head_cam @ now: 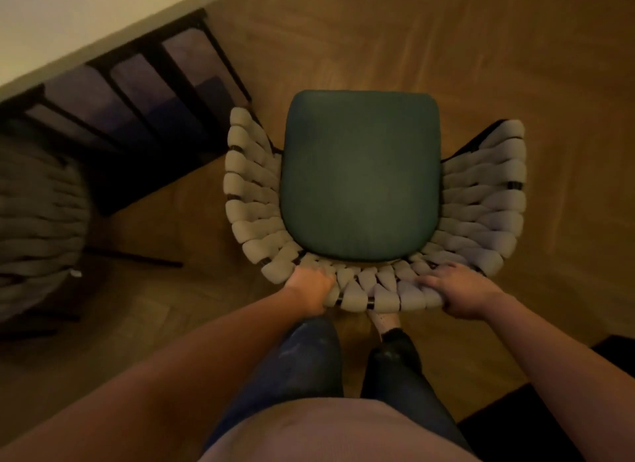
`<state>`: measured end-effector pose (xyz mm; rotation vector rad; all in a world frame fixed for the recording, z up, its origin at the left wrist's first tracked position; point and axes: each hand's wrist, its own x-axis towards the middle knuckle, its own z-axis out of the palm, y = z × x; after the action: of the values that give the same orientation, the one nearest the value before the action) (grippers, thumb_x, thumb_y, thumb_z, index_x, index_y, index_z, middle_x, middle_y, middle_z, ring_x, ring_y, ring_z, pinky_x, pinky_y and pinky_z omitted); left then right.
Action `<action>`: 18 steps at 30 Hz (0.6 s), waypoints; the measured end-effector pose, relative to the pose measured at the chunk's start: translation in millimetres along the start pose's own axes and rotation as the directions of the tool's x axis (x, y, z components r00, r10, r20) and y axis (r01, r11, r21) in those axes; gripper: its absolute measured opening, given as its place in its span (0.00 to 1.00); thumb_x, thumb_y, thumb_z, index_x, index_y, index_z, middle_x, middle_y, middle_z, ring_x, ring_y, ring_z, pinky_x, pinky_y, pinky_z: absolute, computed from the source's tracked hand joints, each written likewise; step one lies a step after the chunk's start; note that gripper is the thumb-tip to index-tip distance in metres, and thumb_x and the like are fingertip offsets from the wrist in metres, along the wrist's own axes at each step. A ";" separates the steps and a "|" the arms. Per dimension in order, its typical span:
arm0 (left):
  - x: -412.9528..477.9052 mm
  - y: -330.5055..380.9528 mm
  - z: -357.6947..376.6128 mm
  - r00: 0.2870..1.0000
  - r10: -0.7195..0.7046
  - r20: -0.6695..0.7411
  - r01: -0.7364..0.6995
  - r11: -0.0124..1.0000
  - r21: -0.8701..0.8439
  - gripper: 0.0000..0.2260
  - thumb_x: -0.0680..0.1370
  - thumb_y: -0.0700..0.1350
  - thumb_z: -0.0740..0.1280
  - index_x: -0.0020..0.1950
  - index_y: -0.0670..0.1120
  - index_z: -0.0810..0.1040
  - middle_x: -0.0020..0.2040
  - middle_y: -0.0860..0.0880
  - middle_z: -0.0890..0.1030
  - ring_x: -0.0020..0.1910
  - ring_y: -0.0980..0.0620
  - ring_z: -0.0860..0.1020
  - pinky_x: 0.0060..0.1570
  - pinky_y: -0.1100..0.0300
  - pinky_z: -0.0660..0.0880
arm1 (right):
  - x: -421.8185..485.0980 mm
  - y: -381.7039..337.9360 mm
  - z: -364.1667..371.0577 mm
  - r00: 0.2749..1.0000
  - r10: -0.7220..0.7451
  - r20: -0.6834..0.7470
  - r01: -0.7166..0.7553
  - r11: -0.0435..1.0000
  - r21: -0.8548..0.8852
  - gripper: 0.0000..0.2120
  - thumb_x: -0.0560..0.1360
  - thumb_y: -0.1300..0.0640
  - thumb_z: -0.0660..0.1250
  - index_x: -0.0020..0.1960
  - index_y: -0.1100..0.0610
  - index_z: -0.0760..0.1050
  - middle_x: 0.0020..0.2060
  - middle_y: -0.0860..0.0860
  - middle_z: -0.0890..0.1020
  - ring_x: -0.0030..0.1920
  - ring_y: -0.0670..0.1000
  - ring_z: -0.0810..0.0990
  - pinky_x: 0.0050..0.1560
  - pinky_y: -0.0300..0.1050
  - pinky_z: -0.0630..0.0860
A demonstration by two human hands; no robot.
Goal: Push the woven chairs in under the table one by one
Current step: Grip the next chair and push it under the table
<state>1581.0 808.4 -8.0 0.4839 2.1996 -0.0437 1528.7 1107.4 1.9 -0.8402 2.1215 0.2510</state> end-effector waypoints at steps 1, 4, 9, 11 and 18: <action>-0.9 6.1 0.6 0.999 -0.042 0.003 0.042 0.999 -0.012 0.26 0.77 0.54 0.65 0.72 0.47 0.67 0.65 0.44 0.74 0.62 0.44 0.74 0.59 0.49 0.70 | -0.7 12.5 1.7 1.000 -0.024 -0.014 0.023 0.999 -0.036 0.28 0.75 0.52 0.63 0.74 0.43 0.61 0.66 0.47 0.74 0.67 0.50 0.70 0.69 0.48 0.60; -4.1 14.4 2.8 0.989 -0.140 -0.055 0.143 0.989 0.043 0.22 0.78 0.53 0.63 0.71 0.50 0.68 0.62 0.46 0.76 0.60 0.45 0.75 0.59 0.49 0.70 | 3.3 25.0 2.6 0.995 -0.080 -0.052 0.076 0.994 -0.072 0.26 0.76 0.50 0.62 0.73 0.43 0.64 0.65 0.47 0.75 0.65 0.51 0.72 0.66 0.48 0.65; -3.0 23.9 2.7 0.974 -0.226 -0.018 0.227 0.968 0.107 0.22 0.80 0.48 0.62 0.74 0.52 0.64 0.64 0.47 0.76 0.62 0.45 0.74 0.61 0.50 0.69 | 6.1 30.3 8.7 0.982 -0.181 -0.060 0.178 0.983 -0.050 0.26 0.75 0.52 0.62 0.72 0.43 0.66 0.62 0.48 0.78 0.61 0.53 0.76 0.57 0.47 0.74; -3.1 25.1 3.5 0.971 -0.238 -0.032 0.240 0.965 0.103 0.21 0.80 0.47 0.61 0.74 0.53 0.64 0.63 0.47 0.76 0.62 0.46 0.75 0.60 0.51 0.70 | 6.4 30.8 5.6 0.977 -0.204 -0.070 0.200 0.978 -0.058 0.25 0.75 0.53 0.62 0.72 0.43 0.67 0.59 0.49 0.80 0.59 0.53 0.77 0.55 0.47 0.74; -11.7 43.4 28.9 0.951 -0.309 -0.032 0.308 0.951 -0.022 0.19 0.80 0.50 0.62 0.71 0.53 0.66 0.63 0.48 0.77 0.61 0.46 0.75 0.61 0.50 0.70 | 7.2 32.6 -2.2 0.960 -0.281 0.000 0.277 0.948 -0.153 0.26 0.75 0.54 0.62 0.73 0.44 0.66 0.58 0.51 0.80 0.58 0.54 0.78 0.54 0.47 0.74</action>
<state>1624.7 839.0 -11.4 0.1275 2.2895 -0.1862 1503.1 1127.7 -5.6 -1.2252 1.9913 0.2566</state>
